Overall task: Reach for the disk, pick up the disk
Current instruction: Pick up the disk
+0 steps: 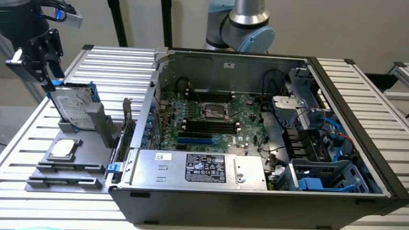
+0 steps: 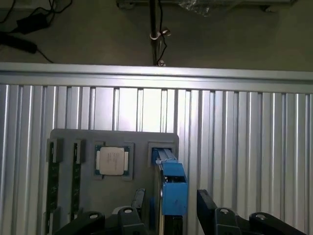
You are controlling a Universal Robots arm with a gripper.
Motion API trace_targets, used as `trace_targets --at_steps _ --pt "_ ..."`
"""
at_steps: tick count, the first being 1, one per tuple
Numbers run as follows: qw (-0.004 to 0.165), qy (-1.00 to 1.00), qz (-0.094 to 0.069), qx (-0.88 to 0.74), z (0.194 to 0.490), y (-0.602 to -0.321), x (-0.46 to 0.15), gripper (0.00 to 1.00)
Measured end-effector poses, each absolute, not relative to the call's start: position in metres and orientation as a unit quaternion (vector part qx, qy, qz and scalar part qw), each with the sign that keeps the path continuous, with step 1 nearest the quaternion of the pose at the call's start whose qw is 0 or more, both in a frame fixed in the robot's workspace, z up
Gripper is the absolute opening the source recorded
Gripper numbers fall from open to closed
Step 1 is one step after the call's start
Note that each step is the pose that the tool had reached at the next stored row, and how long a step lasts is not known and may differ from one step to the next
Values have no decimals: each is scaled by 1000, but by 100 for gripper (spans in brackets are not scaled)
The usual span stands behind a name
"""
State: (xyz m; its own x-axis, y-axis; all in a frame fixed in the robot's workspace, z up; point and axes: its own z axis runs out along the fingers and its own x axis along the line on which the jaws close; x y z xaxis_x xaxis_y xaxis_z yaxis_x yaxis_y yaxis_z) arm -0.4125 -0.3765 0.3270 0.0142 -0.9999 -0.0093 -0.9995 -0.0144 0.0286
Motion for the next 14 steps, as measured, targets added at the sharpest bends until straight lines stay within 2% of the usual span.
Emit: trace_targets --at_steps 14 --pt "4 -705 -15 709 303 -377 -412 54"
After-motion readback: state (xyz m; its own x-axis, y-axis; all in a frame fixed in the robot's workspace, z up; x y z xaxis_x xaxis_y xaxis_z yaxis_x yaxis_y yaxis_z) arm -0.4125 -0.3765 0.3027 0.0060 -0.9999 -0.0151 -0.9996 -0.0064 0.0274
